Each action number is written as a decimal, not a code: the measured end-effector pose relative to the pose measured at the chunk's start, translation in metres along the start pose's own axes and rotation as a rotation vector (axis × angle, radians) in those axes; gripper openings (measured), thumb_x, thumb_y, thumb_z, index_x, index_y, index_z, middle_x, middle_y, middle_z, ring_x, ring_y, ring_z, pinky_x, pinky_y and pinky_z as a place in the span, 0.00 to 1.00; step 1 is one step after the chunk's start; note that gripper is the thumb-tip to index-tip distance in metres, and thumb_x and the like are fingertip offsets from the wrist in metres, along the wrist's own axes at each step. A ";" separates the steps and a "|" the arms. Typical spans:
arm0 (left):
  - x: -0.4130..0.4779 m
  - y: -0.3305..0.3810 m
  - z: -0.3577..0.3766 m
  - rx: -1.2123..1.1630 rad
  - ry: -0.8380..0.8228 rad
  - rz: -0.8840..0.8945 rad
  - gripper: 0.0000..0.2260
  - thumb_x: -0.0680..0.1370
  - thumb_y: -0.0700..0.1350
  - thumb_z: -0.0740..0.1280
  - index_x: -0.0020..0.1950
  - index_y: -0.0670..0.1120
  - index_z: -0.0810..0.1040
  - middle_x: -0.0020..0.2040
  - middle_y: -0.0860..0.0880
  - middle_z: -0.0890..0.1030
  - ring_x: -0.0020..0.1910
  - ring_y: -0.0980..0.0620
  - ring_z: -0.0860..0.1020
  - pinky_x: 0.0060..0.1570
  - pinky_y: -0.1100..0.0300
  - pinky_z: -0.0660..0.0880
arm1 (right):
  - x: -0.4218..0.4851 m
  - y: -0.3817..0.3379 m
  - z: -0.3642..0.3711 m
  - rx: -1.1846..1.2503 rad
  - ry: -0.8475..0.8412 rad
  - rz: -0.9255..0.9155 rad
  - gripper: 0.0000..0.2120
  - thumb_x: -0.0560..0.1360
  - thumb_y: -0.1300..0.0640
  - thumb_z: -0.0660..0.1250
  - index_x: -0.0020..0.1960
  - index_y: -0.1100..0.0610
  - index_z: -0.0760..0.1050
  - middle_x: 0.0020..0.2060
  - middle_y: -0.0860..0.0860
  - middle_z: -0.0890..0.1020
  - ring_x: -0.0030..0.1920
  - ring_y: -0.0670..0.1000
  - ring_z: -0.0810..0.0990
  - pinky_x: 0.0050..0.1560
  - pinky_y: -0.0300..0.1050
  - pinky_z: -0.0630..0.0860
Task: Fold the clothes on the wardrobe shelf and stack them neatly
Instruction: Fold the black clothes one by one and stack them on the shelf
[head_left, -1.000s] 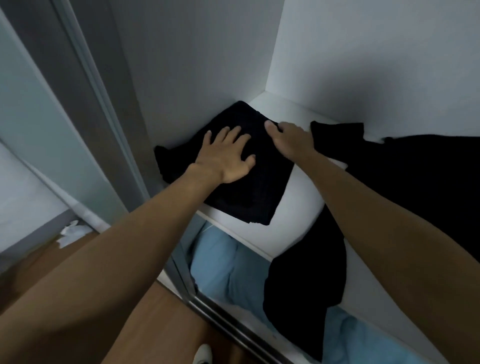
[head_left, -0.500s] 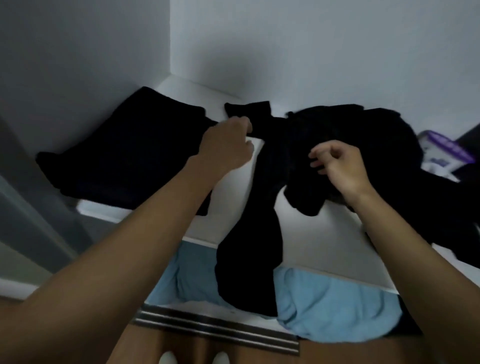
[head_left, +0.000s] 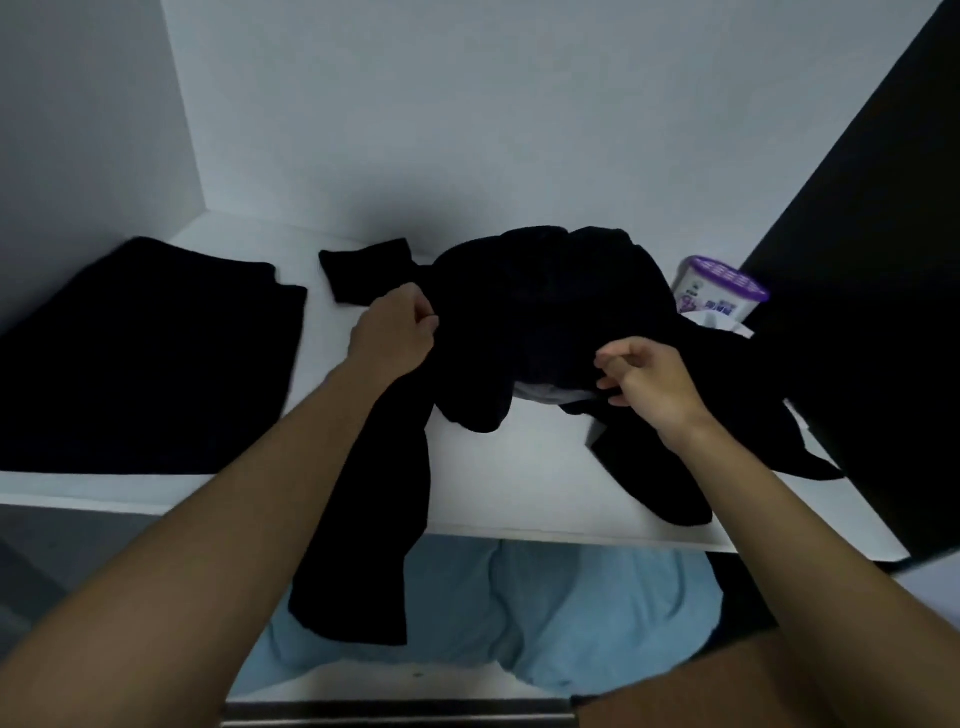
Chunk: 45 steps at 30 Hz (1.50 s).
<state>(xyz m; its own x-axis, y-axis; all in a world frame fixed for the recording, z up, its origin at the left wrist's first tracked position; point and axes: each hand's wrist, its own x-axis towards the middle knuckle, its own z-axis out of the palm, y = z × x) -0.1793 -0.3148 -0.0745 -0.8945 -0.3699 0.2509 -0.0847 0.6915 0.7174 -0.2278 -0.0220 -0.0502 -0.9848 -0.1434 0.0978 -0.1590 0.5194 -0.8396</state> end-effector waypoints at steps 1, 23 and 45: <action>-0.004 0.008 -0.004 -0.059 0.031 0.028 0.04 0.79 0.43 0.66 0.46 0.48 0.74 0.41 0.52 0.77 0.44 0.51 0.77 0.44 0.56 0.72 | 0.002 0.001 -0.003 0.016 0.021 -0.007 0.05 0.78 0.58 0.67 0.45 0.50 0.79 0.45 0.50 0.84 0.40 0.49 0.84 0.35 0.40 0.78; -0.162 0.071 0.001 -0.441 -0.466 -0.358 0.18 0.68 0.57 0.77 0.52 0.50 0.80 0.52 0.51 0.84 0.55 0.54 0.81 0.53 0.56 0.81 | -0.003 -0.026 -0.008 0.428 -0.217 -0.131 0.07 0.76 0.56 0.65 0.42 0.58 0.78 0.41 0.51 0.85 0.39 0.47 0.84 0.35 0.38 0.80; -0.284 0.057 -0.023 -0.572 -0.655 -0.176 0.12 0.76 0.41 0.70 0.59 0.43 0.83 0.55 0.46 0.84 0.55 0.51 0.81 0.55 0.58 0.75 | -0.151 -0.064 0.004 0.978 -0.379 0.304 0.17 0.76 0.65 0.67 0.64 0.62 0.77 0.56 0.60 0.83 0.56 0.59 0.83 0.52 0.53 0.83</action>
<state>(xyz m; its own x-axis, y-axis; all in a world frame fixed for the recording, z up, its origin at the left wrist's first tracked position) 0.0800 -0.1850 -0.0898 -0.9756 0.1091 -0.1904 -0.1694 0.1773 0.9695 -0.0683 -0.0366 -0.0138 -0.8613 -0.4600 -0.2160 0.3770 -0.2934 -0.8785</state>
